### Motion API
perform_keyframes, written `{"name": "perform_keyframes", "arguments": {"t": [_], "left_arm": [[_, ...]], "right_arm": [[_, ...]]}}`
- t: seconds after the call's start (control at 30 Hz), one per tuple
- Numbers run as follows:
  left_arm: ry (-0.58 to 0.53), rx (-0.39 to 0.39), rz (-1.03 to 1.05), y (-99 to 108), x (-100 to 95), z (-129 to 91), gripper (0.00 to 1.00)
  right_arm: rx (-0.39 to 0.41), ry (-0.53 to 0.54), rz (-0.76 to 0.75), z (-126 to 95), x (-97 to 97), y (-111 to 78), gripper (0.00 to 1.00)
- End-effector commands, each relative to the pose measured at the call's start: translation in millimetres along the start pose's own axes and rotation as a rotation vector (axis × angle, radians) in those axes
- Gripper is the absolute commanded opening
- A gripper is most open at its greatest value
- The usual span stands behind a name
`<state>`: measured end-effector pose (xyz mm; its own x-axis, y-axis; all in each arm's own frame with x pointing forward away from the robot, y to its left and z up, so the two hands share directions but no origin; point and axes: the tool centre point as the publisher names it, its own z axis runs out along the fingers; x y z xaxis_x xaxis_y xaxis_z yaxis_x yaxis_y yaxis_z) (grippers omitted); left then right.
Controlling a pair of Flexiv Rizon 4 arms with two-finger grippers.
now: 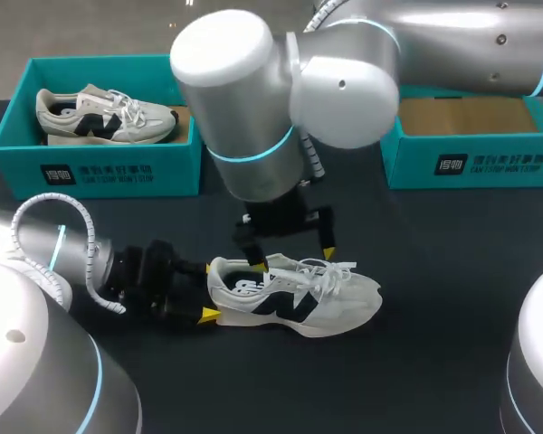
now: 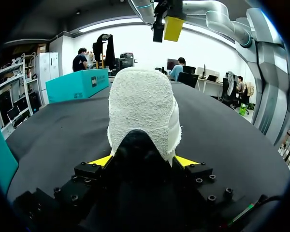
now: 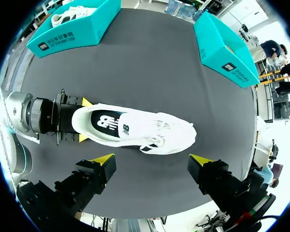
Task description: Take the shoe out of the shoebox, open the shoe tongue, remove and reinsert the insole, then place the shoe into the shoebox
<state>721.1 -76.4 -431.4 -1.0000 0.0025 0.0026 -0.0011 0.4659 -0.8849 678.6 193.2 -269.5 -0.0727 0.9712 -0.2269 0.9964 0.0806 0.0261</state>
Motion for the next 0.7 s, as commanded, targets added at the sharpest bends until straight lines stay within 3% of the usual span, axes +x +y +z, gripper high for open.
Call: {"name": "perform_keyframes", "arguments": {"t": [0.03,0.4,0.7], "left_arm": [[0.0,-0.003,0.0,4,0.0,4,0.0],[0.0,-0.003,0.0,4,0.0,4,0.0],[0.0,-0.003,0.0,4,0.0,4,0.0]], "right_arm": [[0.002,-0.085,0.021,6,30.3,5.4,1.0],[-0.04,-0.085,0.033,23,46.5,18.9,1.0],[-0.039,-0.123,0.057,42,44.3,29.5,1.0]]}}
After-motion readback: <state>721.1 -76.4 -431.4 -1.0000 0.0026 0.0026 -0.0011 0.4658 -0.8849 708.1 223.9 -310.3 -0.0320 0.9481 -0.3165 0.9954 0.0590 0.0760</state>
